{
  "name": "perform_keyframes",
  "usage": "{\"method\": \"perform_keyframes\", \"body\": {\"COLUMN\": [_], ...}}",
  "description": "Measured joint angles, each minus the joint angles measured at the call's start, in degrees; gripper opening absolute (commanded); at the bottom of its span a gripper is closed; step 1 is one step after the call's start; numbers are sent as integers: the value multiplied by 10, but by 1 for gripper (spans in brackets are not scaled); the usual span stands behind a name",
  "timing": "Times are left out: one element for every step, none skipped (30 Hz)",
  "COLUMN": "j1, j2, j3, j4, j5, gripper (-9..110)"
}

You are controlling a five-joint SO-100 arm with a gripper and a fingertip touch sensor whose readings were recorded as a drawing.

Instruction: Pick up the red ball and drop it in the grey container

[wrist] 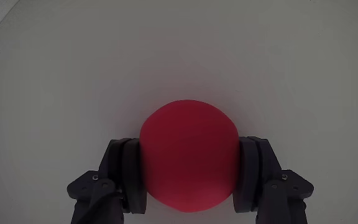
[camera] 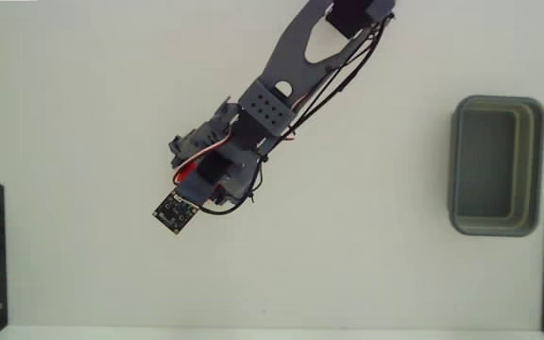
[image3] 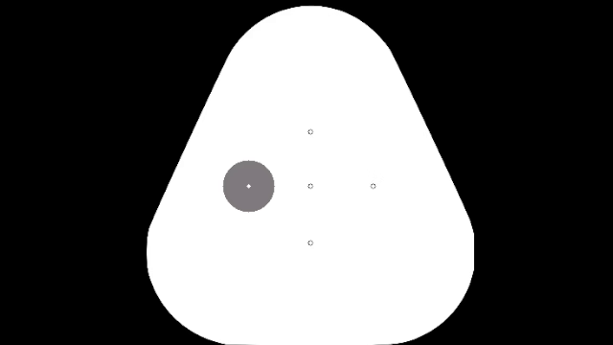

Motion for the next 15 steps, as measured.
{"method": "perform_keyframes", "body": {"j1": [0, 0, 0, 0, 0, 0, 0, 0, 0, 0, 0, 0, 0, 0, 0], "j2": [0, 0, 0, 0, 0, 0, 0, 0, 0, 0, 0, 0, 0, 0, 0], "j3": [0, 0, 0, 0, 0, 0, 0, 0, 0, 0, 0, 0, 0, 0, 0], "j4": [0, 0, 0, 0, 0, 0, 0, 0, 0, 0, 0, 0, 0, 0, 0], "j5": [0, 0, 0, 0, 0, 0, 0, 0, 0, 0, 0, 0, 0, 0, 0], "gripper": [75, 75, 75, 75, 74, 74, 74, 74, 74, 73, 73, 73, 72, 72, 72]}}
